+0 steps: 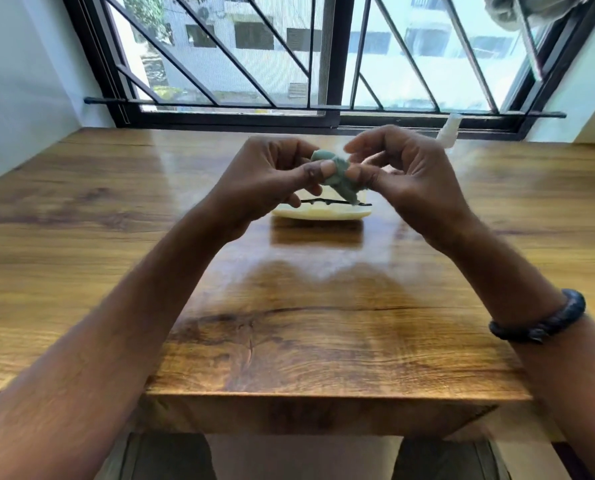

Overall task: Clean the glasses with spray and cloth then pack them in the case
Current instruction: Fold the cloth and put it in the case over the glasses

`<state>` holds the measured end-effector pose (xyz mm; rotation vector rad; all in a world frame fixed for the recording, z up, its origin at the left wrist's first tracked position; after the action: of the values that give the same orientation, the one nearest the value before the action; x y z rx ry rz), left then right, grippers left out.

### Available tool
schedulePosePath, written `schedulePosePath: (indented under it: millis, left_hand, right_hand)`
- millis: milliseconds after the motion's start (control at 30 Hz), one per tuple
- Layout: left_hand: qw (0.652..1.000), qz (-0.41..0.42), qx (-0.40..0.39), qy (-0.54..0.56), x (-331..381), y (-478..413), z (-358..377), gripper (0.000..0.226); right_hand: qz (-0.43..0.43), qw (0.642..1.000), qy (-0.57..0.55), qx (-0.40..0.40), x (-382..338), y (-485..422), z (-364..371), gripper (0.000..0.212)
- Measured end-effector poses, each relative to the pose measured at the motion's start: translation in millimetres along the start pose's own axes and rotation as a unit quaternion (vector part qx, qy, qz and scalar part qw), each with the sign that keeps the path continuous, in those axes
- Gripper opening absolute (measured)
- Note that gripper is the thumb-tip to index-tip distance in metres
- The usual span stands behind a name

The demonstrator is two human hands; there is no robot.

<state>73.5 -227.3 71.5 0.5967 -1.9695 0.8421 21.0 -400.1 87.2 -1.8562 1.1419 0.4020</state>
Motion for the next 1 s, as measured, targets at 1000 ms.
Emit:
schedulePosePath:
  millis: [1000]
  left_hand:
    - [0.996, 0.005, -0.075, 0.04, 14, 3, 10, 0.012]
  right_hand:
    - [0.012, 0.994, -0.079, 0.079, -7, 3, 0, 0.019]
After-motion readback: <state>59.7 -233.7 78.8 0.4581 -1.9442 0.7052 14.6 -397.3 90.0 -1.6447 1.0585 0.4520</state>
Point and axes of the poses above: each hand's wrist, its own y-axis away from the middle knuckle, its own z-axis out of the palm, x = y × z, the point moved 7 cm from there along -y, towards the middle knuckle, and after that the axes turned 9 degrees about -x, right-handed, at the moved point
